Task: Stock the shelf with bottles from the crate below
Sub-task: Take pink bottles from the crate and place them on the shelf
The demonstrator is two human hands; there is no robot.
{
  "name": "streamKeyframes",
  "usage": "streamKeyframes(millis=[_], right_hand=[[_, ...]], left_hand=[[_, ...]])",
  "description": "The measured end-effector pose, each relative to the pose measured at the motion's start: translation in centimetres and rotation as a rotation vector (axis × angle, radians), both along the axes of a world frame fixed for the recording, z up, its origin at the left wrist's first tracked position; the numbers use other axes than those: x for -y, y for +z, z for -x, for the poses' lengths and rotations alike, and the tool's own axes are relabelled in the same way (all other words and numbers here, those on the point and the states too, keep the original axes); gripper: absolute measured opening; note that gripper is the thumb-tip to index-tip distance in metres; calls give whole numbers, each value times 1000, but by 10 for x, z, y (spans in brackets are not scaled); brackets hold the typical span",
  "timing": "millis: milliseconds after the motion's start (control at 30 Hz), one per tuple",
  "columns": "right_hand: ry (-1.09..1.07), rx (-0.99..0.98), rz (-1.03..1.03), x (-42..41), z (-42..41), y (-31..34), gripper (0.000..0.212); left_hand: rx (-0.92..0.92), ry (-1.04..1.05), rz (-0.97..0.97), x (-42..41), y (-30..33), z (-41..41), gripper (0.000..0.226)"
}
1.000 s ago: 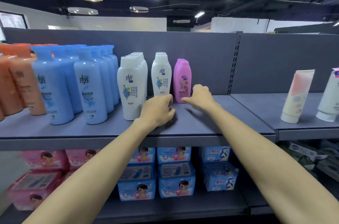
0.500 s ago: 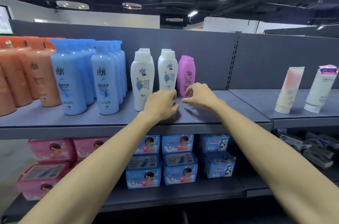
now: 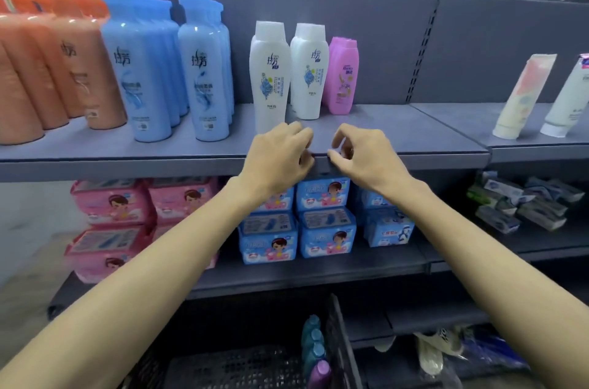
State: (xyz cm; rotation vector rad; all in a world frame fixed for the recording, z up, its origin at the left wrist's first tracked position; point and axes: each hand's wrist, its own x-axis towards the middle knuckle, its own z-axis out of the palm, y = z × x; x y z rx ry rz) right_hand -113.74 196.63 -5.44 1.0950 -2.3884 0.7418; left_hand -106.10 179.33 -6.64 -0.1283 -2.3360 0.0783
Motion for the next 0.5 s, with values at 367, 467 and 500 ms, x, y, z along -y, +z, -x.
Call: streamKeyframes(millis=[367,467,500], right_hand=[[45,125,-135,-11,-36,-77,16],[41,161,-168,-12,-39,-94,17],[36,165,-175,-12,-39,-99,18]], left_hand=[[84,-3,5,-1,-83,-31,14],[123,18,-26,1,-101,-35,12],[133,24,-34,1,-107,-35,12]])
